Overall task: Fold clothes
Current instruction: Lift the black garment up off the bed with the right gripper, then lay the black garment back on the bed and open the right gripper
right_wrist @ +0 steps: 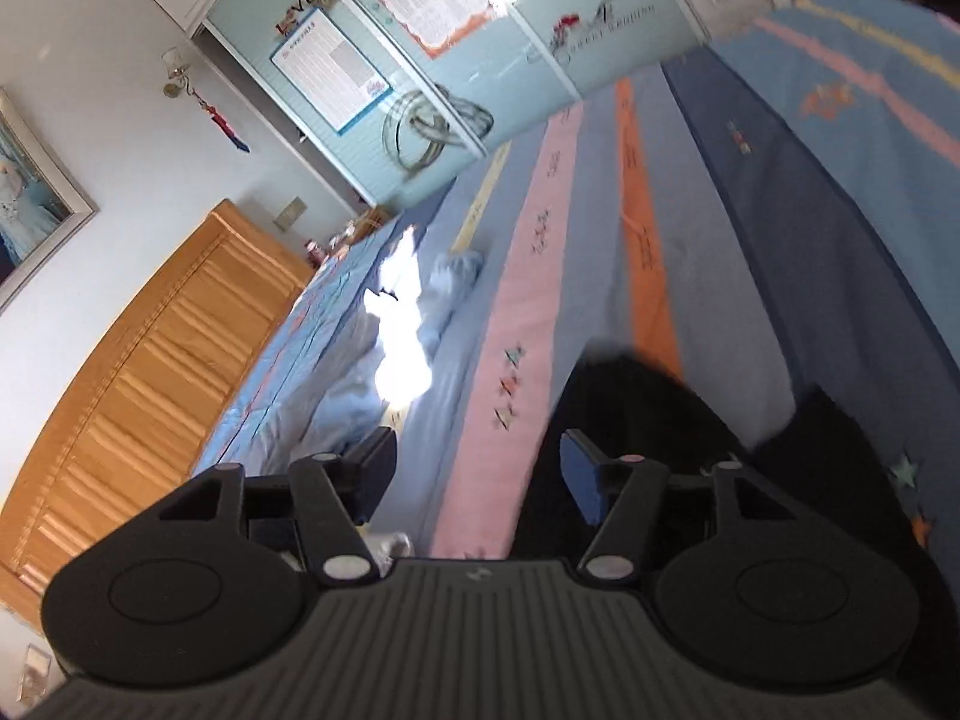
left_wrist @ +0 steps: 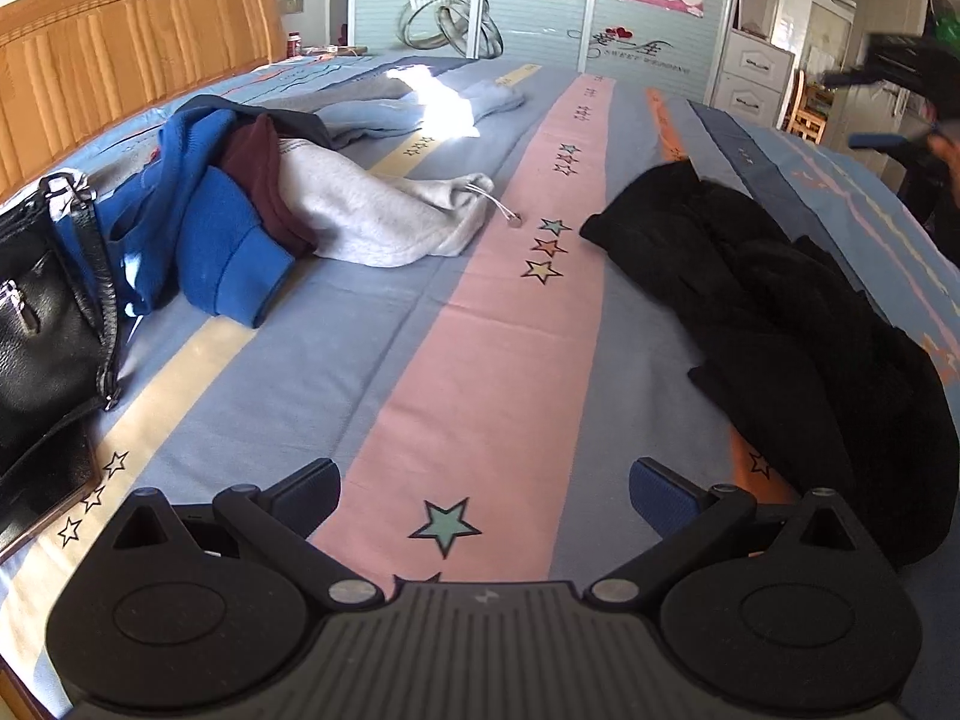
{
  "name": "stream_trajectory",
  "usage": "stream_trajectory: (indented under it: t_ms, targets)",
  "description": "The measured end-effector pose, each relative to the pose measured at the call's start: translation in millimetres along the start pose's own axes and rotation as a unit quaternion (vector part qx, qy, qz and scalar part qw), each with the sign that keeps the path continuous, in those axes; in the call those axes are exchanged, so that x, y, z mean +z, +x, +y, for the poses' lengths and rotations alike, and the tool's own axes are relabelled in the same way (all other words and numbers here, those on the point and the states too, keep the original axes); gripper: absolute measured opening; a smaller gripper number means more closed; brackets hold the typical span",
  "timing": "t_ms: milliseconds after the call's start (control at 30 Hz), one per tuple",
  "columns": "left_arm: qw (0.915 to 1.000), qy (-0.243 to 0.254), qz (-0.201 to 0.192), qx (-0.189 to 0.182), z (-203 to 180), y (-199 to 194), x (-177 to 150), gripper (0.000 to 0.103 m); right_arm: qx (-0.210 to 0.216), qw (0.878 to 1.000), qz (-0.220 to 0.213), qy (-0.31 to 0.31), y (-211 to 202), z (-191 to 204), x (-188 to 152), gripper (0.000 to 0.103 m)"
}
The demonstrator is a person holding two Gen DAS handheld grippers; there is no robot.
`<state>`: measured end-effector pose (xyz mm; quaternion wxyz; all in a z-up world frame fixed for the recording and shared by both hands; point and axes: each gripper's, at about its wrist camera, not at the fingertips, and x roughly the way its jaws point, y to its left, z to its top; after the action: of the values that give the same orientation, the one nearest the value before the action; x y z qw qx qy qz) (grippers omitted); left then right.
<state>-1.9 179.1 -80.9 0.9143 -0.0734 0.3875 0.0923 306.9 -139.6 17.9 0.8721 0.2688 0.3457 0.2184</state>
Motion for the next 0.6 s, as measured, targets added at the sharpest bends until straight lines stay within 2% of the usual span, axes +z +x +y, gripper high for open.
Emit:
stream_trajectory:
  t_ms: [67, 167, 200, 267, 400, 500, 600]
  targets:
    - [0.9999, 0.006, 0.004, -0.009, -11.3, 2.7, 0.1, 0.102, -0.015, 1.000, -0.005, 0.007, -22.1, -31.4, -8.3, 0.066]
    - [0.9996, 0.016, 0.014, -0.017, -31.0, 10.4, 1.7, 0.102, -0.121, 0.991, -0.015, -0.052, -49.9, -74.0, -29.5, 0.071]
    - [0.9995, 0.016, 0.021, -0.019, -37.1, 14.0, 2.6, 0.102, -0.153, 0.985, -0.007, -0.076, -51.7, -86.0, -39.3, 0.076]
    - [0.9989, 0.018, 0.033, -0.028, -49.1, 19.4, 4.5, 0.102, -0.192, 0.978, 0.026, -0.080, -43.7, -114.0, -55.0, 0.075]
    - [0.9983, 0.035, 0.038, -0.025, -64.6, 22.0, 5.3, 0.102, -0.191, 0.979, 0.050, -0.045, -14.2, -152.5, -63.6, 0.076]
    - [0.9983, 0.036, 0.044, -0.015, -66.9, 24.9, 5.6, 0.102, -0.200, 0.976, 0.074, -0.045, 18.6, -159.6, -59.4, 0.076]
    - [0.9981, 0.035, 0.050, -0.009, -65.7, 28.5, 6.3, 0.102, -0.193, 0.973, 0.121, -0.045, 44.2, -156.3, -58.8, 0.076]
